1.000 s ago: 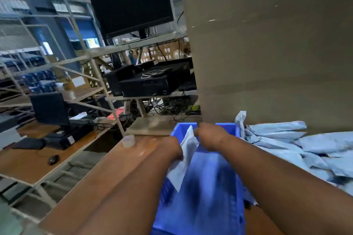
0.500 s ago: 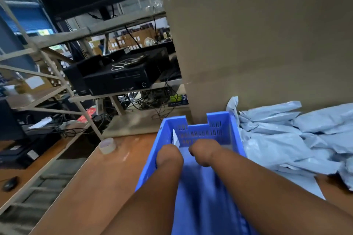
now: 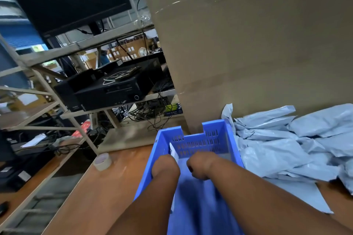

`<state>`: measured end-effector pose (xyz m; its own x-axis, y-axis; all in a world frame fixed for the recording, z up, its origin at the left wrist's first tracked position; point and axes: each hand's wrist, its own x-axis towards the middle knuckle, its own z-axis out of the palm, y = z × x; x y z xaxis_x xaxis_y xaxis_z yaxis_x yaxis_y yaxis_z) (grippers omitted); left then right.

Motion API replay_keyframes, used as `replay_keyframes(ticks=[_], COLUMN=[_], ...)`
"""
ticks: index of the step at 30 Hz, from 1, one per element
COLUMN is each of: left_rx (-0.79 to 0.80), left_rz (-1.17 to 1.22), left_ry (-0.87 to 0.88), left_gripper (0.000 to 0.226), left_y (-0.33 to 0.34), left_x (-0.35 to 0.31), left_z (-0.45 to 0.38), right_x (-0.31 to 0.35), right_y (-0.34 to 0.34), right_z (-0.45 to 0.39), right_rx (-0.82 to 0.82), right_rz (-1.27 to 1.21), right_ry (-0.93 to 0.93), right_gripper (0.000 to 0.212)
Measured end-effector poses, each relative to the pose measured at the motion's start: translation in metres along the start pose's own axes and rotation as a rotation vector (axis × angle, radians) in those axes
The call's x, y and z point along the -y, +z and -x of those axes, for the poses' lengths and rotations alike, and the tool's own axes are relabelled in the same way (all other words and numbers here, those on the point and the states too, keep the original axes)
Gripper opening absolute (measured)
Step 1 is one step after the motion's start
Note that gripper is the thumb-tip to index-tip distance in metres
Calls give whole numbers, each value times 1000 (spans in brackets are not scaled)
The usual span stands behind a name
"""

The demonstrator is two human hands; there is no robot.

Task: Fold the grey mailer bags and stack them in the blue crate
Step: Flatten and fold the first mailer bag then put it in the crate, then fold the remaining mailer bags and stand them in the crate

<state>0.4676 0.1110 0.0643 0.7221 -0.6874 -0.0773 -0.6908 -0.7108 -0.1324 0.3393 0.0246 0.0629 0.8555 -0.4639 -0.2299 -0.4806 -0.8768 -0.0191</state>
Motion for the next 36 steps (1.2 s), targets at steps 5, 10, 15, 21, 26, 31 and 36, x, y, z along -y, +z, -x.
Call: replay_keyframes(ticks=[5,10,15,21,26,31,36], left_rx=[-81,-106,-185,-295,-341,-265,-153], left_rz=[-148,-188,64,48,100,1,-174], left_ry=[46,89,204,384,441,603,614], left_gripper=[43,27,6,21,25,42,67], left_y=[-4,-21,-44,-83,-111,-105,-58], left_x=[-8,-9,-27,-91,-157,-225,-275], left_z=[18,34,39,59,89,125,148], right_x=[-1,-2,-30,-103,-177,-239,-270], right_y=[-6,-18,-44,-77,-70,-22,47], right_z=[6,17,45,109,173,224,256], right_rx=[-49,-37,-134,-309,-367,-247,-206], right_rz=[39,83,12,-130,-207,-177,-210], right_ry=[6,18,14,-26,44,169,186], right_gripper=[26,28,26,32,27,47,40])
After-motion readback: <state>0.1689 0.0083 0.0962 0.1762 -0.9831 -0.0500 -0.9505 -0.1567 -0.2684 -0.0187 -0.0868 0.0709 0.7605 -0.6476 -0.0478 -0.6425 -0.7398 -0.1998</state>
